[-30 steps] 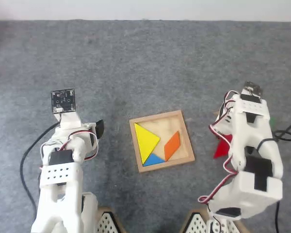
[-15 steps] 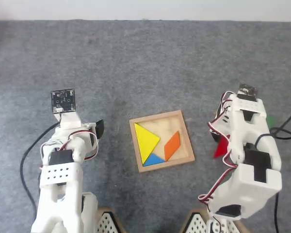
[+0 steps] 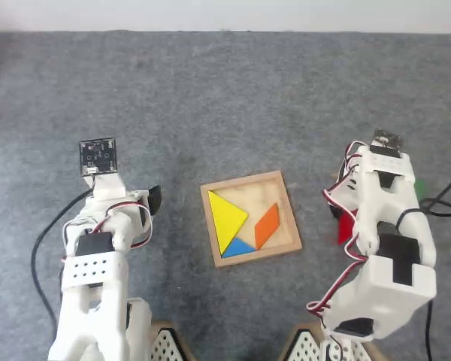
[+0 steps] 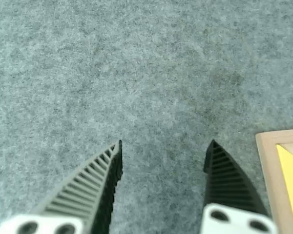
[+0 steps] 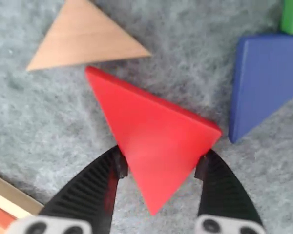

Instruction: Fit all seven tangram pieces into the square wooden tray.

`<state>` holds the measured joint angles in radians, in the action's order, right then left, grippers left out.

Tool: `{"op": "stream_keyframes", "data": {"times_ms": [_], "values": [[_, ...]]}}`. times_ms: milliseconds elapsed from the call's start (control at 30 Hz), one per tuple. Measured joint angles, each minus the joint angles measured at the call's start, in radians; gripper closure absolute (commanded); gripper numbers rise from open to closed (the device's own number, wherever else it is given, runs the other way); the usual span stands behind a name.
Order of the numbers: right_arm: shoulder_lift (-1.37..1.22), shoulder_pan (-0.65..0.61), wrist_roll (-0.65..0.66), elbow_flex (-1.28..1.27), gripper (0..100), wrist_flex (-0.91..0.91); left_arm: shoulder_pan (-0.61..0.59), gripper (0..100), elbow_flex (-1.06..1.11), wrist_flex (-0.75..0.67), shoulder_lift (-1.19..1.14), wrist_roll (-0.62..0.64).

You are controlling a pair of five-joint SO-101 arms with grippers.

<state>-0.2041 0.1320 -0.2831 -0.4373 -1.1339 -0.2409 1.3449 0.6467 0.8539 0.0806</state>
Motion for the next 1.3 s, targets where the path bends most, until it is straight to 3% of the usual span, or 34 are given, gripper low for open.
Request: {"op": "stream_keyframes", "data": {"times_ms": [200, 333, 867, 1300], "values": [[0.032, -0.002, -0.017, 0.003, 77.8, -0.032, 0.0, 73, 0.0, 0.0, 0.0, 0.0], [0.069, -0.003, 0.083, 0.003, 70.6, -0.037, 0.0, 73, 0.0, 0.0, 0.0, 0.0], [-0.021, -0.003, 0.238, 0.135, 70.8, -0.055, 0.0, 73, 0.0, 0.0, 0.0, 0.0], [-0.112, 0.015, 0.25, 0.175, 71.0, -0.064, 0.0, 73, 0.0, 0.0, 0.0, 0.0]]}}
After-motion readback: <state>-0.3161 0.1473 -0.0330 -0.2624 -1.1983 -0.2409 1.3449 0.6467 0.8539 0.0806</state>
